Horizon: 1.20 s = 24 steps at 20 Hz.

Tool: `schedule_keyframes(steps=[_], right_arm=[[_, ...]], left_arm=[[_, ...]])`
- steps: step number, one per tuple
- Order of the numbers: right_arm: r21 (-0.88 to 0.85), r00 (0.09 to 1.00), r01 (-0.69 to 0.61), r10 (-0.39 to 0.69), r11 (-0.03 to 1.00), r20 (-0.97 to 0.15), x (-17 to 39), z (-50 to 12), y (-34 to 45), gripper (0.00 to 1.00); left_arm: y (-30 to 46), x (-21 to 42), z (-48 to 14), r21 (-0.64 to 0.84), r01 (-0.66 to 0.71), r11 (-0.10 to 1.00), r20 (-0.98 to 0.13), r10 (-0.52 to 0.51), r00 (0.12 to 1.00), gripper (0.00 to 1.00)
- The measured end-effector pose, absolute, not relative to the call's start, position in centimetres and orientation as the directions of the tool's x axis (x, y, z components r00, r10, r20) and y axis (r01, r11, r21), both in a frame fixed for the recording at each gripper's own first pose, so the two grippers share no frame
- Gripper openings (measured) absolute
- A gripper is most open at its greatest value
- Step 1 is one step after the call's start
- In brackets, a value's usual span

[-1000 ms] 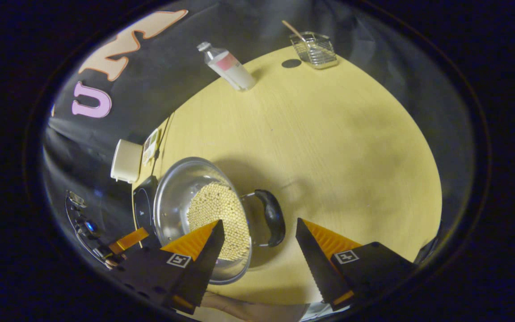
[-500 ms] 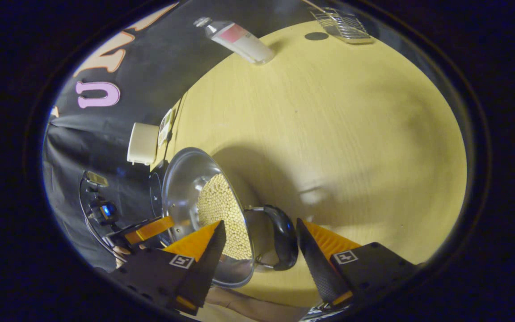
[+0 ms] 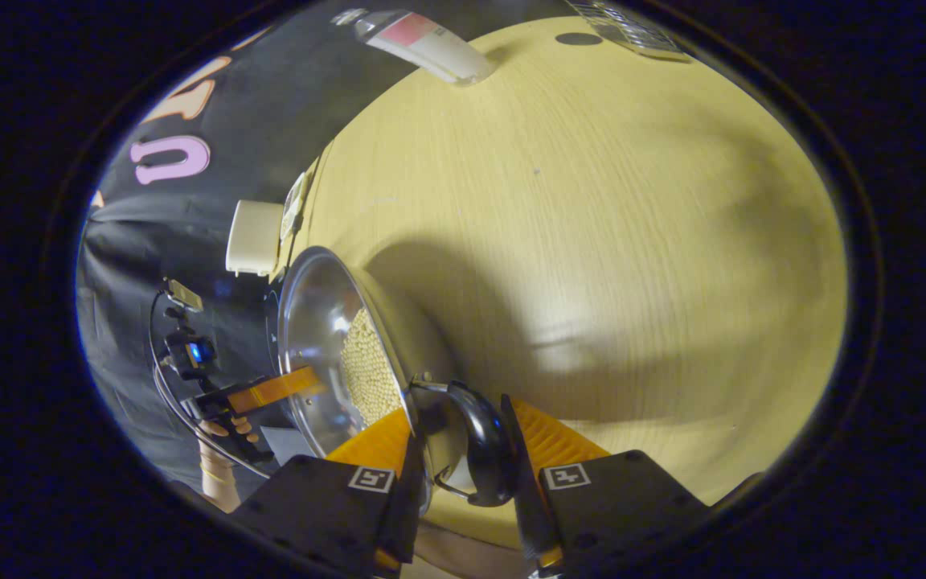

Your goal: First push the handle of the pot to place it horizontally, then grasp the pot with both hands and set it on the induction cooktop.

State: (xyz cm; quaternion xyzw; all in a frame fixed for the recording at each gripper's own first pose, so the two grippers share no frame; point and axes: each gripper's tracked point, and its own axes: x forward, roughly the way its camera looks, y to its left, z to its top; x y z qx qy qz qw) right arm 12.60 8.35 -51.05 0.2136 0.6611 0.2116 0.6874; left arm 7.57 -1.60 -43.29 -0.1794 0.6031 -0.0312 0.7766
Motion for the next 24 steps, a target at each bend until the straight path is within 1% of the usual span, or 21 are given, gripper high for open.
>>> schedule_keyframes(steps=[1,2,3,5,6,7,8,9,11,12,13,14,15,16,18,19,20,21,23,24], right_arm=[[0.559,0.042,-0.027,0.560,0.828,-0.827,12.6,-51.2,8.1,0.53],[0.543,0.044,-0.049,0.545,0.839,-0.838,12.4,-51.2,8.0,0.49],[0.529,0.044,-0.067,0.532,0.846,-0.846,12.1,-51.1,7.9,0.53],[0.504,0.037,-0.073,0.507,0.861,-0.861,11.6,-50.6,7.2,0.52],[0.497,0.040,-0.070,0.500,0.865,-0.865,11.1,-50.4,6.8,0.52],[0.493,0.042,-0.068,0.497,0.867,-0.867,10.9,-50.5,6.8,0.52],[0.491,0.046,-0.068,0.494,0.869,-0.868,10.3,-50.0,6.5,0.53],[0.488,0.046,-0.072,0.492,0.870,-0.870,9.7,-49.6,6.2,0.53],[0.478,0.052,-0.080,0.483,0.875,-0.874,8.3,-48.6,5.7,0.53],[0.475,0.051,-0.077,0.479,0.877,-0.876,7.6,-48.2,5.6,0.53],[0.473,0.048,-0.069,0.477,0.878,-0.878,6.8,-47.9,5.5,0.53],[0.474,0.041,-0.061,0.476,0.879,-0.878,5.7,-47.4,5.4,0.53],[0.475,0.034,-0.049,0.476,0.879,-0.879,4.7,-47.2,5.5,0.53],[0.476,0.028,-0.041,0.477,0.878,-0.878,3.9,-46.9,5.8,0.48],[0.481,0.024,-0.032,0.481,0.876,-0.876,2.6,-46.5,6.5,0.48],[0.484,0.024,-0.030,0.484,0.875,-0.875,2.2,-46.2,7.0,0.53],[0.486,0.026,-0.029,0.487,0.873,-0.873,1.8,-45.8,7.7,0.53],[0.488,0.031,-0.032,0.489,0.872,-0.872,1.5,-45.3,8.5,0.48],[0.493,0.045,-0.046,0.495,0.869,-0.868,1.0,-44.2,10.3,0.48],[0.496,0.052,-0.050,0.498,0.867,-0.865,0.6,-43.6,11.4,0.53]], left_arm=[[-1.6,7.3,-43.0,-0.316,-0.179,0.932,-0.929,-0.265,0.260,0.59],[-1.6,7.2,-42.9,-0.314,-0.184,0.931,-0.930,-0.262,0.260,0.59],[-1.8,7.1,-43.0,-0.308,-0.184,0.933,-0.931,-0.256,0.259,0.60],[-2.1,6.2,-42.4,-0.293,-0.171,0.941,-0.935,-0.245,0.256,0.58],[-2.2,5.6,-41.8,-0.288,-0.165,0.943,-0.936,-0.240,0.258,0.61],[-2.5,5.2,-41.4,-0.286,-0.161,0.945,-0.936,-0.239,0.260,0.58],[-2.7,4.7,-40.9,-0.285,-0.161,0.945,-0.936,-0.239,0.259,0.60],[-2.8,4.1,-40.5,-0.287,-0.161,0.944,-0.936,-0.240,0.259,0.58],[-3.0,2.6,-39.6,-0.290,-0.164,0.943,-0.937,-0.245,0.247,0.58],[-3.1,1.7,-39.2,-0.290,-0.164,0.943,-0.939,-0.247,0.238,0.60],[-3.1,0.9,-38.8,-0.290,-0.161,0.943,-0.941,-0.250,0.230,0.58],[-3.0,0.2,-38.4,-0.289,-0.157,0.944,-0.941,-0.250,0.226,0.60],[-2.8,-0.3,-38.1,-0.286,-0.149,0.946,-0.943,-0.250,0.221,0.58],[-2.5,-0.8,-37.8,-0.281,-0.141,0.949,-0.944,-0.247,0.220,0.58],[-1.5,-1.6,-37.1,-0.269,-0.127,0.955,-0.947,-0.238,0.218,0.58],[-0.9,-1.9,-36.8,-0.264,-0.121,0.957,-0.947,-0.233,0.221,0.58],[-0.2,-2.1,-36.4,-0.260,-0.118,0.958,-0.947,-0.230,0.224,0.58],[0.5,-2.3,-35.9,-0.258,-0.114,0.959,-0.947,-0.227,0.227,0.58],[2.3,-2.5,-34.9,-0.255,-0.104,0.961,-0.945,-0.225,0.238,0.58],[3.4,-2.5,-34.3,-0.255,-0.096,0.962,-0.942,-0.225,0.248,0.60]])
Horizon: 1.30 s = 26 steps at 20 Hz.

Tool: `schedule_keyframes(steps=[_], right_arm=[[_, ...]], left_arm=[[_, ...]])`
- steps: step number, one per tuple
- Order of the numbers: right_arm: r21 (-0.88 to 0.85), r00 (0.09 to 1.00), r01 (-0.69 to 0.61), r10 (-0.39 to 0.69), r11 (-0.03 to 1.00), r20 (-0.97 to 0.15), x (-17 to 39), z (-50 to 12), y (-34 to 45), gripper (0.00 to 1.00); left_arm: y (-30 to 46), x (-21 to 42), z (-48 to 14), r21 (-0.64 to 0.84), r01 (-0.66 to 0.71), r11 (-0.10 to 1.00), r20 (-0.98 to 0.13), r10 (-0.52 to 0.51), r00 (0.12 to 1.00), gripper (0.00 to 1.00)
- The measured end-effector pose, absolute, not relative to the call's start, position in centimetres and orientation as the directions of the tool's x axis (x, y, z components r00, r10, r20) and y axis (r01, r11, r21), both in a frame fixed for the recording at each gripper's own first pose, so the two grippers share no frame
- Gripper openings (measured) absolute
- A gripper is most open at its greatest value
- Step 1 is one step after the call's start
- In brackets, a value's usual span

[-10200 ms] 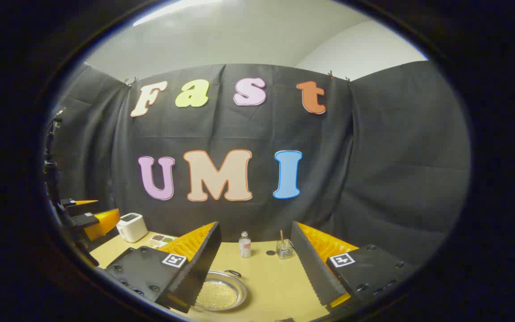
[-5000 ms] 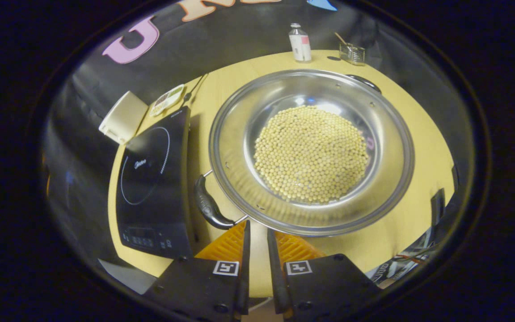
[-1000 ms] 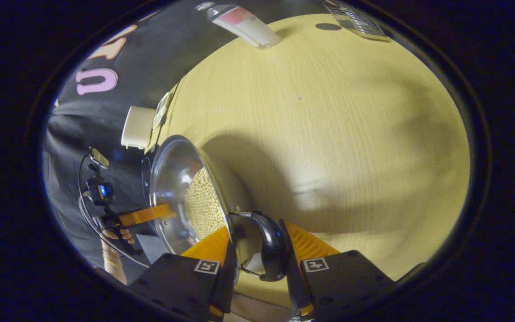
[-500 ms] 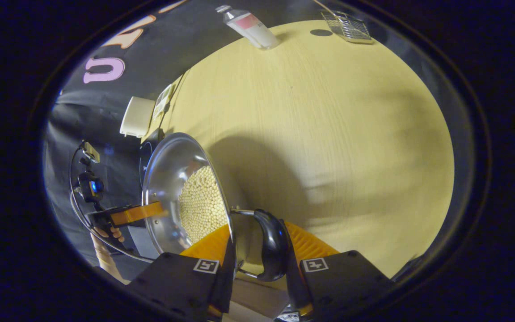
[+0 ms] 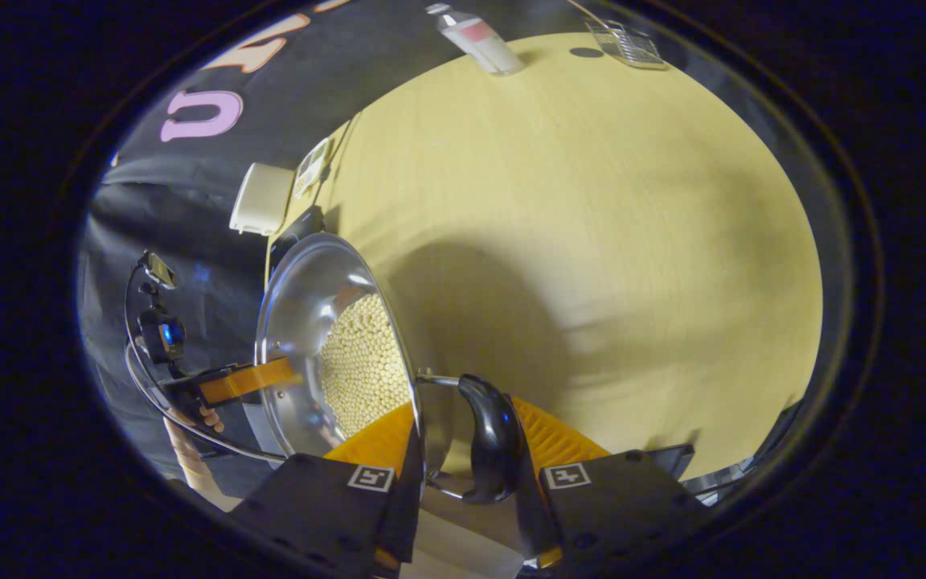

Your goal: First push the handle of the pot to place it horizontally, then grasp the pot with both hands and set it on the induction cooktop.

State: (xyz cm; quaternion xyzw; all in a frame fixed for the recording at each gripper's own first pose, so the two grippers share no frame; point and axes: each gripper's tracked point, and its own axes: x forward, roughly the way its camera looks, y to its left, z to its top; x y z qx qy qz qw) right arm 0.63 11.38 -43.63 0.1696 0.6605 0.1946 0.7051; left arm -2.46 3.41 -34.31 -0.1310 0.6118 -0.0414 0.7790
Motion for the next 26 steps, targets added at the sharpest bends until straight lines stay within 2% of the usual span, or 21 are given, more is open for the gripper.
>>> schedule_keyframes(steps=[10,17,20,26], right_arm=[[0.486,0.166,-0.059,0.489,0.872,-0.856,-0.8,-40.5,26.4,0.53],[0.485,0.264,-0.111,0.496,0.867,-0.827,3.5,-39.9,35.6,0.53],[0.507,0.309,-0.080,0.505,0.858,-0.806,6.7,-40.4,38.1,0.52],[0.541,0.324,-0.073,0.533,0.838,-0.782,8.9,-42.1,42.0,0.53]], left_arm=[[18.6,-1.2,-32.5,-0.256,-0.018,0.966,-0.902,-0.232,0.364,0.58],[27.1,2.6,-33.6,-0.262,-0.031,0.965,-0.876,-0.224,0.427,0.58],[29.5,4.5,-33.4,-0.253,-0.044,0.967,-0.862,-0.204,0.464,0.58],[33.0,7.6,-34.5,-0.199,-0.039,0.979,-0.850,-0.153,0.504,0.57]])
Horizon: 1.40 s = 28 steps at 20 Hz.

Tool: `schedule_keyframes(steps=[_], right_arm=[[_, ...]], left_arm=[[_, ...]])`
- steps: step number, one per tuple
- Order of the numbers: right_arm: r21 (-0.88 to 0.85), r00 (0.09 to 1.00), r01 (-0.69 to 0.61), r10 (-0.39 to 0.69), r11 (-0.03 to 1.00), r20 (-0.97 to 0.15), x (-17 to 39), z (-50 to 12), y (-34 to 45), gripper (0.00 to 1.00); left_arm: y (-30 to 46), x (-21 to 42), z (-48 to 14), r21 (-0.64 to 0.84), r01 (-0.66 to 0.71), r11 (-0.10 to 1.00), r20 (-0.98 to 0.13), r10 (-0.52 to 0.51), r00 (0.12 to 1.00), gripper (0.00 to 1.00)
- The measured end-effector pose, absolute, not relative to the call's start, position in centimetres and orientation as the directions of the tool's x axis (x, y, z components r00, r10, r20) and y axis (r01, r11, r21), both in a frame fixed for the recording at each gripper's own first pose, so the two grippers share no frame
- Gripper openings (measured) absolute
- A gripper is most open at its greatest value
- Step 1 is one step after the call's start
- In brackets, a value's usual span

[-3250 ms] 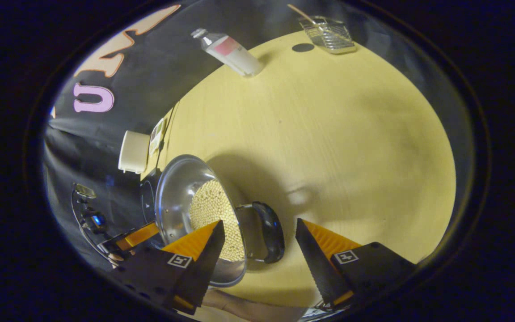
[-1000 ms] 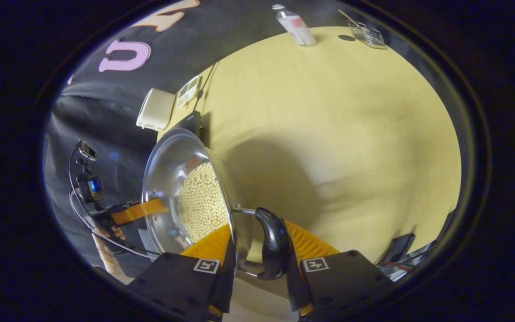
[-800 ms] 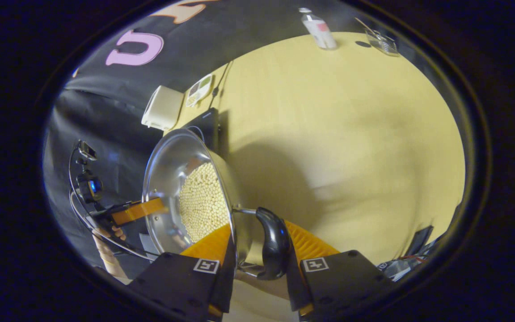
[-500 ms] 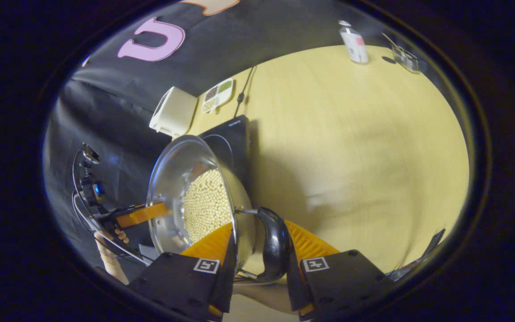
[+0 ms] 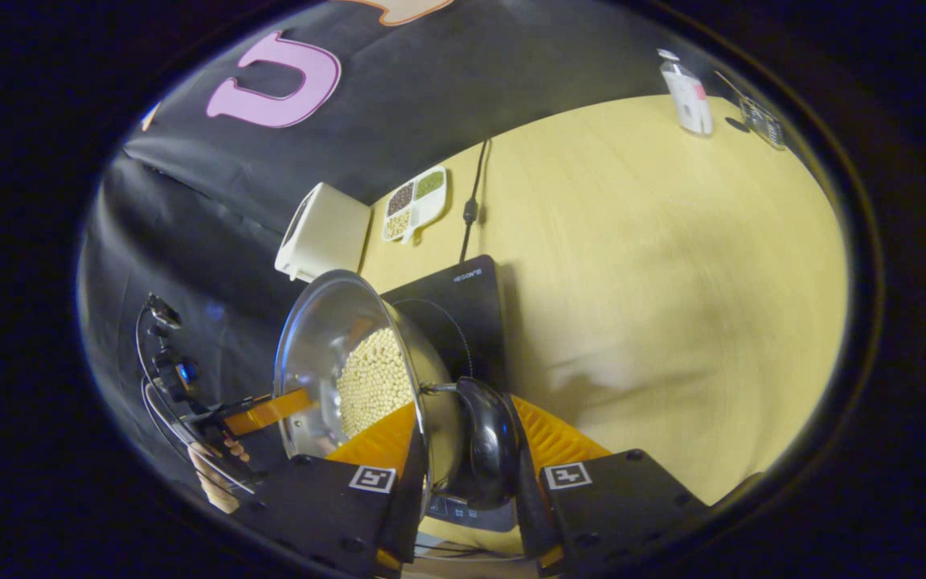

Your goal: First push the handle of the pot to place it horizontally, then grasp the pot with both hands and set it on the induction cooktop.

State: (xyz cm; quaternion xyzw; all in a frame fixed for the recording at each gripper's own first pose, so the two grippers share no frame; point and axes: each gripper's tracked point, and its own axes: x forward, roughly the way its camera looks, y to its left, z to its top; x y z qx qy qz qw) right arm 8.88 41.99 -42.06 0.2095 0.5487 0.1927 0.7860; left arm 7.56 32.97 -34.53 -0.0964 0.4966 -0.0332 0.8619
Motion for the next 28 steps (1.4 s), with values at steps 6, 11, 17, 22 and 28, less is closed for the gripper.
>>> schedule_keyframes(steps=[6,11,17,22,28], right_arm=[[0.518,0.315,-0.061,0.509,0.853,-0.801,9.4,-43.9,42.3,0.53],[0.491,0.317,-0.076,0.488,0.868,-0.813,9.7,-45.3,42.3,0.53],[0.490,0.328,-0.081,0.488,0.868,-0.809,9.9,-45.3,42.2,0.48],[0.455,0.351,-0.078,0.452,0.887,-0.820,9.5,-45.2,40.6,0.78],[0.425,0.498,-0.061,0.397,0.903,-0.771,9.1,-40.6,35.9,0.94]], left_arm=[[33.3,8.0,-35.3,-0.188,-0.064,0.980,-0.862,-0.133,0.490,0.58],[32.6,7.1,-36.2,-0.221,-0.105,0.970,-0.878,-0.151,0.454,0.59],[32.8,7.6,-36.7,-0.200,-0.101,0.975,-0.869,-0.129,0.477,0.61],[34.0,7.7,-35.8,-0.120,-0.119,0.986,-0.854,-0.042,0.518,0.88],[34.6,8.0,-31.8,-0.016,-0.128,0.992,-0.781,0.068,0.621,0.98]])
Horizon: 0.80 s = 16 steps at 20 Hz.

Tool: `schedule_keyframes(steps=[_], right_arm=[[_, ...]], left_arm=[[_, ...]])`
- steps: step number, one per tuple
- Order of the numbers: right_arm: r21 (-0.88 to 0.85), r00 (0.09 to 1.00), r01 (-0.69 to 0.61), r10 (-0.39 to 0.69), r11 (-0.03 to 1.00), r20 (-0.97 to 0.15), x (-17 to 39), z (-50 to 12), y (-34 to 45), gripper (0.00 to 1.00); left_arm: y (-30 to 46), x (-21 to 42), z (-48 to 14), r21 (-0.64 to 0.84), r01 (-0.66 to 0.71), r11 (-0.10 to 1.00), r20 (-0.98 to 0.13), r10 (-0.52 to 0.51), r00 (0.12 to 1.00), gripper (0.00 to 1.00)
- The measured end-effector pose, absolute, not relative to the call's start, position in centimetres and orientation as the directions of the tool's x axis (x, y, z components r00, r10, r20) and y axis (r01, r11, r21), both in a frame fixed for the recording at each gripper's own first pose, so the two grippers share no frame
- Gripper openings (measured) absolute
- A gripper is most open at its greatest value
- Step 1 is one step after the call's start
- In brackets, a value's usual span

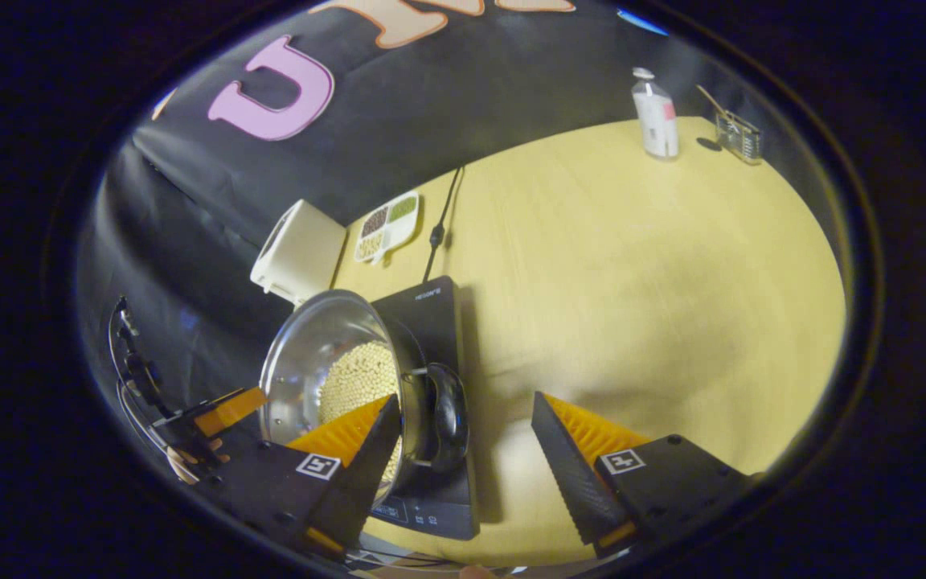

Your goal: First push the handle of the pot to place it horizontally, then grasp the pot with both hands and set it on the induction cooktop.

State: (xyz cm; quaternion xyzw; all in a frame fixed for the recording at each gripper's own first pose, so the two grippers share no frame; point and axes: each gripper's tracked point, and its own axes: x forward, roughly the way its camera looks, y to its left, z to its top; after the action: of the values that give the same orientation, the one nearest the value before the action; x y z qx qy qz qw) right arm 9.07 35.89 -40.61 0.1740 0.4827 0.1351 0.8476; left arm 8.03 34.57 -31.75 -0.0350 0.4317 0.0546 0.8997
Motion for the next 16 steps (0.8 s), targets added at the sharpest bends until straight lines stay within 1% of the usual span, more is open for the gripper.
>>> schedule_keyframes(steps=[1,2,6,9,14,15,16], right_arm=[[0.412,0.526,-0.061,0.380,0.909,-0.761,8.9,-39.9,34.9,1.00],[0.400,0.548,-0.062,0.366,0.914,-0.752,8.7,-39.1,33.8,0.93],[0.385,0.633,-0.070,0.339,0.920,-0.696,7.1,-35.3,29.2,0.93],[0.378,0.700,-0.089,0.328,0.921,-0.635,6.4,-31.8,25.5,0.93],[0.323,0.831,-0.161,0.305,0.932,-0.464,6.5,-22.7,17.5,0.92],[0.307,0.853,-0.171,0.297,0.936,-0.430,6.4,-20.9,15.6,1.00],[0.290,0.873,-0.183,0.291,0.939,-0.392,6.3,-18.9,13.9,1.00]], left_arm=[[34.2,7.8,-31.2,-0.001,-0.117,0.993,-0.769,0.074,0.635,0.98],[33.8,7.7,-30.3,0.011,-0.107,0.994,-0.756,0.078,0.650,0.98],[30.4,6.7,-27.4,0.015,-0.079,0.997,-0.719,0.066,0.692,0.98],[26.4,6.6,-24.9,0.004,-0.061,0.998,-0.668,0.048,0.743,0.98],[19.4,8.0,-20.0,-0.033,-0.062,0.998,-0.542,0.035,0.840,0.97],[18.2,8.2,-18.9,-0.033,-0.058,0.998,-0.516,0.033,0.856,0.97],[16.9,8.5,-17.9,-0.034,-0.048,0.998,-0.491,0.025,0.871,0.97]])
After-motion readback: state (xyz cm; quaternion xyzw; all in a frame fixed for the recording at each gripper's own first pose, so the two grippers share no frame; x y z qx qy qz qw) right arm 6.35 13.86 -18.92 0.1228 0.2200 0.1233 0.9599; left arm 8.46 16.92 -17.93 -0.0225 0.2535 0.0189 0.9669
